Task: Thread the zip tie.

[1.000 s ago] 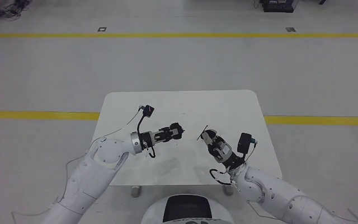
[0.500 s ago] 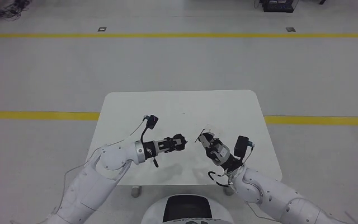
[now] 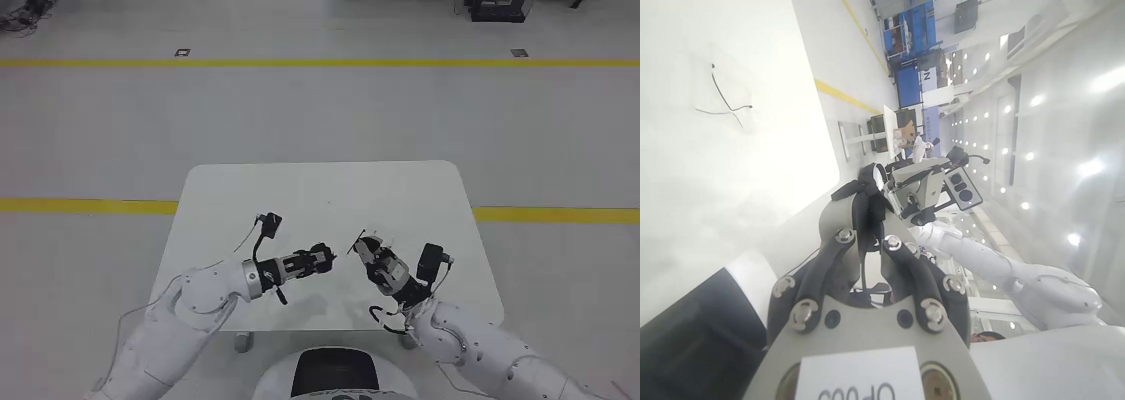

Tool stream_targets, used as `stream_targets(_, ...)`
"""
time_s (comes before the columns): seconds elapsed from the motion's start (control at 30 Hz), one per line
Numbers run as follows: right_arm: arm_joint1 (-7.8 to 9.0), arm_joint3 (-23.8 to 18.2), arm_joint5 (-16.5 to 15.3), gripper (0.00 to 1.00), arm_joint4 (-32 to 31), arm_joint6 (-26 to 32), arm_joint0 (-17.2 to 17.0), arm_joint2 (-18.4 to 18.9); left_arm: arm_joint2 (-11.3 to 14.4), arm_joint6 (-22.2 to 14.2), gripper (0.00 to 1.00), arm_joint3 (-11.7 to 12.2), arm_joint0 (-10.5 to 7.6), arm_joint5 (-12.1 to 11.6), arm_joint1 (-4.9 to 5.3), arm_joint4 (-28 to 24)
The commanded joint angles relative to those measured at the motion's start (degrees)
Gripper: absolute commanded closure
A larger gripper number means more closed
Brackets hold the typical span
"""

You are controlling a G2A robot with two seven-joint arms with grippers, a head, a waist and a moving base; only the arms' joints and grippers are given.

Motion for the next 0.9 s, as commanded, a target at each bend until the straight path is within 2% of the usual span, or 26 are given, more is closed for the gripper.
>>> stream_targets(0.0,0.01,0.00,0.00,1.00,-0.01,-0.02,0.01,-0.01,0.04,0.01,1.00,0.01,-0.02,-0.07,-0.01,-0.09)
stream_targets(0.7,0.01,0.00,0.00,1.00,-0.01,-0.02,0.01,-0.01,0.04,0.01,1.00,0.01,-0.02,-0.07,-0.01,-0.09)
stream_targets(0.87,-0.76,-0.84,1.04,1.00,-0.47,2.13,-0.84,1.01,0.04,0.01,1.00,0.01,-0.02,-0.07,-0.01,-0.09)
